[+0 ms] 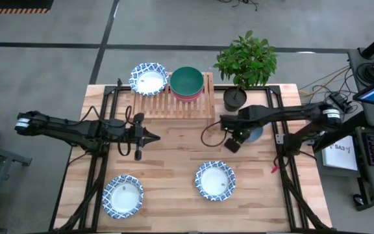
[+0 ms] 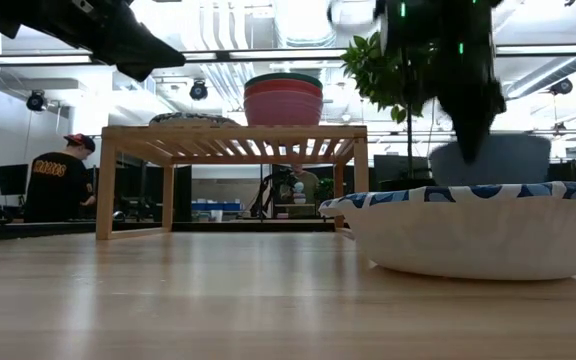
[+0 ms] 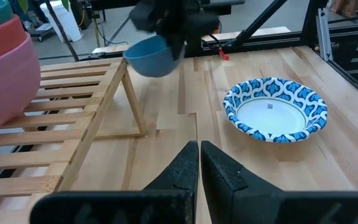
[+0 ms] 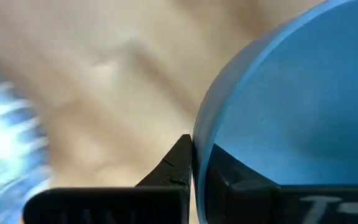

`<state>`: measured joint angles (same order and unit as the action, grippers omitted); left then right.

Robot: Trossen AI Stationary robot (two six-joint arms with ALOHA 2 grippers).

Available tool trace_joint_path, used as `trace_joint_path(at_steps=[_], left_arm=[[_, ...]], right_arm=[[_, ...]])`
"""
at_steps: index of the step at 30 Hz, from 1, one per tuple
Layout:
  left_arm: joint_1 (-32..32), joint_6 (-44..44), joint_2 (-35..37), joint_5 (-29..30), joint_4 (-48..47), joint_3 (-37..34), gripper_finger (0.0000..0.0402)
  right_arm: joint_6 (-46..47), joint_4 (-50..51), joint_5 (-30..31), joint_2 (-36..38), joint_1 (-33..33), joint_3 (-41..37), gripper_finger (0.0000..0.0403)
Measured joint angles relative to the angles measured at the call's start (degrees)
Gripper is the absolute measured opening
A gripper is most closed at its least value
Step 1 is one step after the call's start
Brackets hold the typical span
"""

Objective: Place and stack bowls onto a shelf
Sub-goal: Stack the blue bowl on top on the green bowl on the shelf

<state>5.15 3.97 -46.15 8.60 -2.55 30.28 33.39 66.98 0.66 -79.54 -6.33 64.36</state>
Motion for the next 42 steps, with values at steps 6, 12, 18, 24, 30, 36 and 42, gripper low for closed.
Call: trace_joint_path(at_steps=[6,12,18,24,30,36,42], left_arm=[[0.02,0.00,-0.02,0.00,0.02,0.00,0.0001],[0.00,0.00,-0.02,0.00,0.03,0.00,0.0001],[0.00,0.00,-0.04,0.00,0.04,0.00,0.0001],[0.00,0.00,-0.09,-0.01,0.03,0.00,0.0001],[0.00,0.54,-0.54,-0.02,0.14,-0.07,0.0001],[0.00,1.03,-0.74,-0.02,0.01,-0.07,0.0001],[0.00,1.05,-0.74,-0.02,-0.02,-0.07,0.0001]], right_arm=[[-3.65,-1.06,-3.12,1.13,7.39,9.84,0.0009],[-13.70,-11.99,-3.35,0.79,14.34,20.09,0.0009],[-28.29,-22.71,-2.88,-0.11,18.53,26.72,0.0009],[-41.42,-28.25,7.57,-1.71,17.94,31.21,0.0009],[-57.13,-28.38,22.07,-5.49,15.40,36.14,0.0009],[-68.51,-28.17,27.85,-11.41,9.50,40.30,0.0009],[-70.75,-20.32,27.87,-18.91,3.53,47.50,0.0009]])
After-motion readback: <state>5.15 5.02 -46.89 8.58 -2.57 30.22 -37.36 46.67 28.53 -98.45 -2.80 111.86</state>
